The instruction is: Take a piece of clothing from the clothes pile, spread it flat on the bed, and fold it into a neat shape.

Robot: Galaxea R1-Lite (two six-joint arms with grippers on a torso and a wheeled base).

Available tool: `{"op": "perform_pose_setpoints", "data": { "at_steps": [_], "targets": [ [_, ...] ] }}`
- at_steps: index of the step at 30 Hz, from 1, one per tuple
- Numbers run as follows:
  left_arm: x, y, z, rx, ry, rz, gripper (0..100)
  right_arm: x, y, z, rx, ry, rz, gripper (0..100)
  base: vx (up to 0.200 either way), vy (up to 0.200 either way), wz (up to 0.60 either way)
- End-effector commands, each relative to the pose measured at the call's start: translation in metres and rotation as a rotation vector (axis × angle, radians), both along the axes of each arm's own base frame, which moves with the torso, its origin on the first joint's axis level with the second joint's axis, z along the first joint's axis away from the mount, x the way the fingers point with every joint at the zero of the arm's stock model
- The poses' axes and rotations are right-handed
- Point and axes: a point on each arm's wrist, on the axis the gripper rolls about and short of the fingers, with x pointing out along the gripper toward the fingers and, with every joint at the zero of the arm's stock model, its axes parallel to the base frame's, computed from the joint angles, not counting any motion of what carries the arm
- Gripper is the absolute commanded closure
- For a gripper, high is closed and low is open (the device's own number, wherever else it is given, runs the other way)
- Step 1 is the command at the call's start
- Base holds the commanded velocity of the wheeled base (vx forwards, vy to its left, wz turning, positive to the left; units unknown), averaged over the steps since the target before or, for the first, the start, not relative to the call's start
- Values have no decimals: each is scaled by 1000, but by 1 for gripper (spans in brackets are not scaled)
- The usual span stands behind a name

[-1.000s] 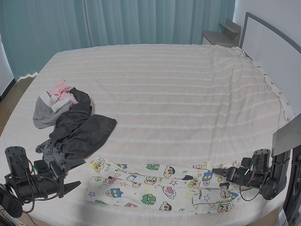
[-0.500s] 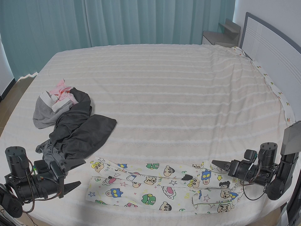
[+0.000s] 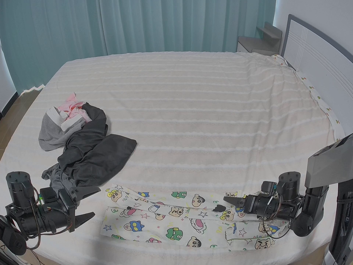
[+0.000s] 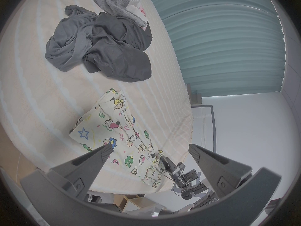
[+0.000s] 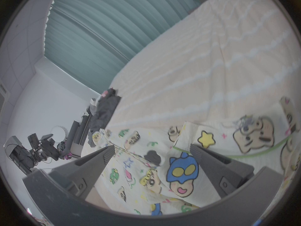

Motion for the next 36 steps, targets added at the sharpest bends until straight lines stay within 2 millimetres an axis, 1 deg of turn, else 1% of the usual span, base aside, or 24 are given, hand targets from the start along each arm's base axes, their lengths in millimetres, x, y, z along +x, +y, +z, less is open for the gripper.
{"op": "perform_pose_setpoints", "data": {
  "at_steps": [1,5,6,7,9,10,11,14,15,18,19,21,23,24,25,28,29,30,31,32,36],
  "targets": [
    [1,0,-2,2,11,0,0,6,12,-18,-28,73,32,0,0,0,0],
    [3,0,-3,5,17,0,0,6,14,-11,-21,56,36,0,0,0,0],
    [3,0,-3,6,18,1,0,3,13,-3,-11,38,37,0,0,0,0],
    [3,0,-3,9,17,4,0,-2,11,11,3,10,37,0,0,0,0],
    [4,0,-3,15,9,7,0,-11,7,27,24,-16,31,0,0,0,0],
    [4,0,-3,16,11,7,0,-12,6,29,27,-18,30,0,0,0,0],
    [5,0,-1,32,-5,28,0,-24,0,45,53,-42,21,0,0,0,0],
    [11,1,4,93,-52,99,0,-41,-14,61,80,-58,-10,0,0,0,0],
    [15,2,6,112,-63,132,0,-44,-19,63,84,-57,-24,0,0,0,0],
    [21,2,8,139,-65,183,0,-47,-28,61,91,-24,-65,0,0,0,0],
    [26,1,5,151,-36,188,0,-46,-31,59,104,1,-87,0,0,0,0],
    [34,0,1,167,24,190,0,-43,-33,55,129,35,-117,0,0,0,0],
    [41,0,-1,188,73,204,0,-42,-34,55,139,37,-131,0,0,0,0],
    [41,0,-1,190,78,204,0,-42,-34,55,140,36,-131,0,0,0,0],
    [47,0,-3,206,120,211,0,-43,-35,55,145,29,-130,0,0,0,0],
    [59,-2,-4,215,165,206,0,-43,-35,55,145,20,-130,0,0,0,0],
    [59,-2,-4,215,165,206,0,-43,-35,55,145,20,-130,0,0,0,0],
    [68,-3,-9,224,194,202,0,-43,-35,55,145,20,-130,0,0,0,0],
    [72,-5,-13,233,206,196,0,-44,-35,55,146,18,-130,0,0,0,0],
    [74,-6,-14,236,209,195,0,-44,-35,55,147,17,-129,0,0,0,0],
    [86,-9,-29,312,235,174,0,-45,-36,54,144,21,-133,0,0,0,0]
  ]
}}
